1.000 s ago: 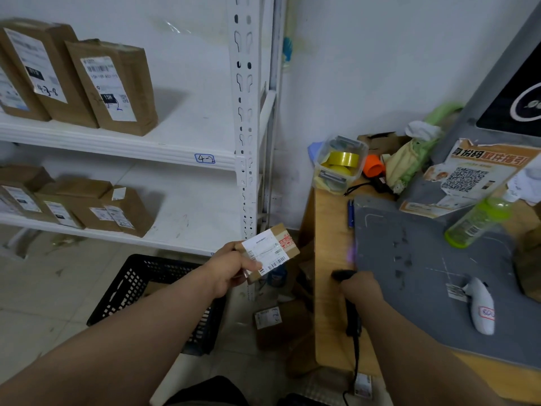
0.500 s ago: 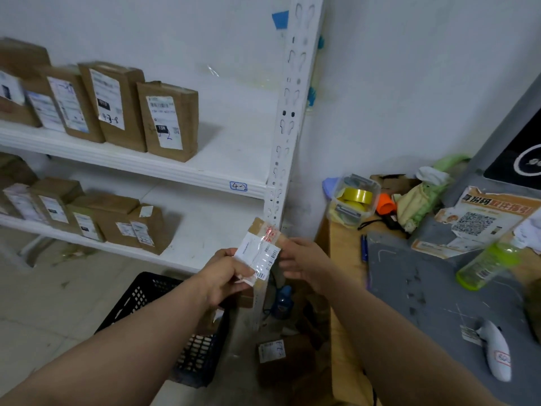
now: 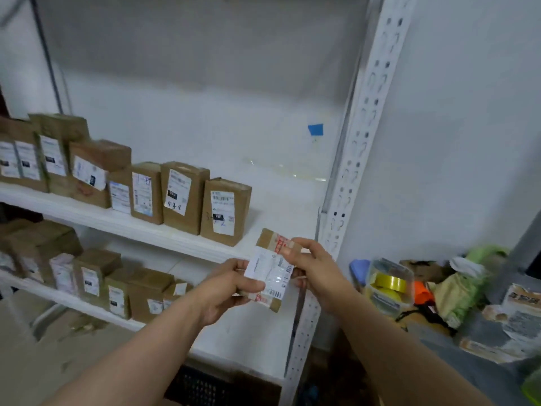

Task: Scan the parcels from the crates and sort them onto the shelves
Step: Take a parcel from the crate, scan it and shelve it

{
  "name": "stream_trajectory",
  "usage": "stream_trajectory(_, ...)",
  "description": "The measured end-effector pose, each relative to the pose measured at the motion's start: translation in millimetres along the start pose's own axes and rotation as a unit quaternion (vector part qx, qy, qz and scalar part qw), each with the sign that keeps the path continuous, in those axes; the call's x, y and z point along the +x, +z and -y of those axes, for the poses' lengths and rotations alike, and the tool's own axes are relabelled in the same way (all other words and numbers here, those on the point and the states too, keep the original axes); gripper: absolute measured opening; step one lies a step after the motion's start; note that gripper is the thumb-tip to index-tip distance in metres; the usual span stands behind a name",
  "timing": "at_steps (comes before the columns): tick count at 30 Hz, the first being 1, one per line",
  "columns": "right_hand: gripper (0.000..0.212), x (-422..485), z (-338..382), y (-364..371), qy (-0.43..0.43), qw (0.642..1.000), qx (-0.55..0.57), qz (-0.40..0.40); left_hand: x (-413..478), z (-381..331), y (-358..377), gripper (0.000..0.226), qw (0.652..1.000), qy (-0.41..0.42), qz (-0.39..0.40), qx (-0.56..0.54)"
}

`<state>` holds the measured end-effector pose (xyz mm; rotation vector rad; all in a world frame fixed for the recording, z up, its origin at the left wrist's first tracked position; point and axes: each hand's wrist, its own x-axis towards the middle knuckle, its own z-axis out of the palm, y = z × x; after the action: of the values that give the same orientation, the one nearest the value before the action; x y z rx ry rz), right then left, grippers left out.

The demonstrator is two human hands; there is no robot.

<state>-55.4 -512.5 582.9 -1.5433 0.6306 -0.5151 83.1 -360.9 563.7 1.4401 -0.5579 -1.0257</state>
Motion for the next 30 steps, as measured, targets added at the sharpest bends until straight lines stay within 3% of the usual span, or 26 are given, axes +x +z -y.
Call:
stream_trajectory(7,0.036,8.9,87.9,43.7,-0.108,0.993,0.02,-0.038,-7.7,-87.8,-37.8,0.054,0.996,0.088,0.013,-0.019)
stream_trajectory(12,0.037,7.5,162.7,58.6,-0.181,0.982,0.022,-0.046,-20.7,-163.4,-49.6,0.084,0.983,0.171,0.054,-0.043)
stream_trajectory(19,0.029,-12.1,246.5,83.6,-0.279,0.958,-0.044,-0.054,-57.8,-253.5,-54.9,0.047,0.953,0.302,0.024,-0.01)
stream_trajectory(21,0.03,-13.1,248.9,86.6,-0.276,0.956,-0.068,-0.069,-56.2,-259.0,-66.4,0.042,0.947,0.316,0.018,0.06)
stream_trajectory(24,0.032,-4.9,225.3,90.5,-0.22,0.968,-0.084,-0.09,-41.9,-242.6,-85.8,0.053,0.945,0.294,0.016,0.141)
stream_trajectory(30,0.033,42.2,130.8,83.0,-0.051,0.986,-0.097,-0.129,9.0,-171.0,-118.5,0.038,0.972,0.182,-0.021,0.148)
